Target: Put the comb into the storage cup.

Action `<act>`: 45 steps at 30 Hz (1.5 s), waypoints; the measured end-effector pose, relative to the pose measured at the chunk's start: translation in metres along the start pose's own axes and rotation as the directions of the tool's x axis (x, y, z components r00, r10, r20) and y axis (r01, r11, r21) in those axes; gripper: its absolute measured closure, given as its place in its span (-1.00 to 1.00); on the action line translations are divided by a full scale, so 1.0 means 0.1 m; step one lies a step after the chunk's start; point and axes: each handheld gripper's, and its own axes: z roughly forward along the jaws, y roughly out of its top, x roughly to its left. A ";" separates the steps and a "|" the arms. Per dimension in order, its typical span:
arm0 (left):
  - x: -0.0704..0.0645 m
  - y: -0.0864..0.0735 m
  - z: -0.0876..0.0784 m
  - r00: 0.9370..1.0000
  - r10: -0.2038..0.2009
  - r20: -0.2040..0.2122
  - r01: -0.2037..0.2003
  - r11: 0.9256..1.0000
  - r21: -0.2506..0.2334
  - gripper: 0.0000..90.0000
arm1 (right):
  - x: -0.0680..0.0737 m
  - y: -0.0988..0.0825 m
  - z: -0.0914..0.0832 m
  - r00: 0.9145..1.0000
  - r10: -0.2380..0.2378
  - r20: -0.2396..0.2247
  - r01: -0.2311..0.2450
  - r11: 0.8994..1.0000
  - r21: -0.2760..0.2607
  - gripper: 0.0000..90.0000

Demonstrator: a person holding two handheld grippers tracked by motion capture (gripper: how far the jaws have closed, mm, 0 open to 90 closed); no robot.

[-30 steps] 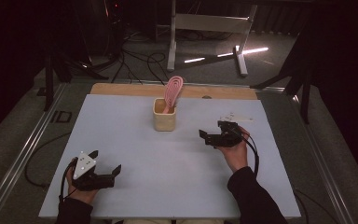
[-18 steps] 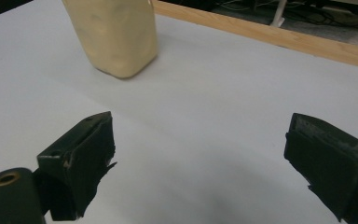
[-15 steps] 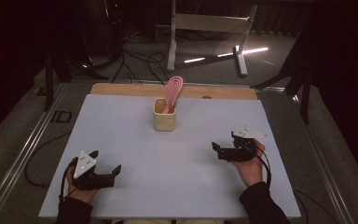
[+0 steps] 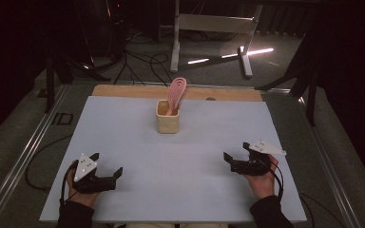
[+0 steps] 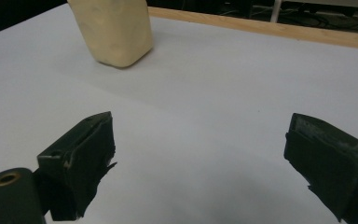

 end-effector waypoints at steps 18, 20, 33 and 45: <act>0.01 0.00 -0.03 1.000 0.003 -0.012 -0.004 1.000 -0.017 -1.00 | 0.06 -0.23 -0.17 1.000 -0.007 -0.009 0.007 0.998 -0.058 -0.81; 0.01 0.00 -0.03 1.000 0.006 -0.012 -0.006 1.000 -0.019 -1.00 | 0.05 -0.25 -0.19 1.000 -0.011 -0.004 0.011 0.998 -0.066 -0.82; 0.04 0.01 -0.05 1.000 0.004 -0.021 -0.005 0.999 -0.038 -1.00 | -0.03 -0.38 -0.35 0.999 -0.029 0.017 0.030 0.995 -0.092 -0.82; 0.02 0.00 -0.03 1.000 0.020 -0.007 -0.021 0.999 -0.039 -1.00 | 0.07 -0.40 -0.35 0.993 -0.107 0.038 0.111 0.988 -0.107 -0.82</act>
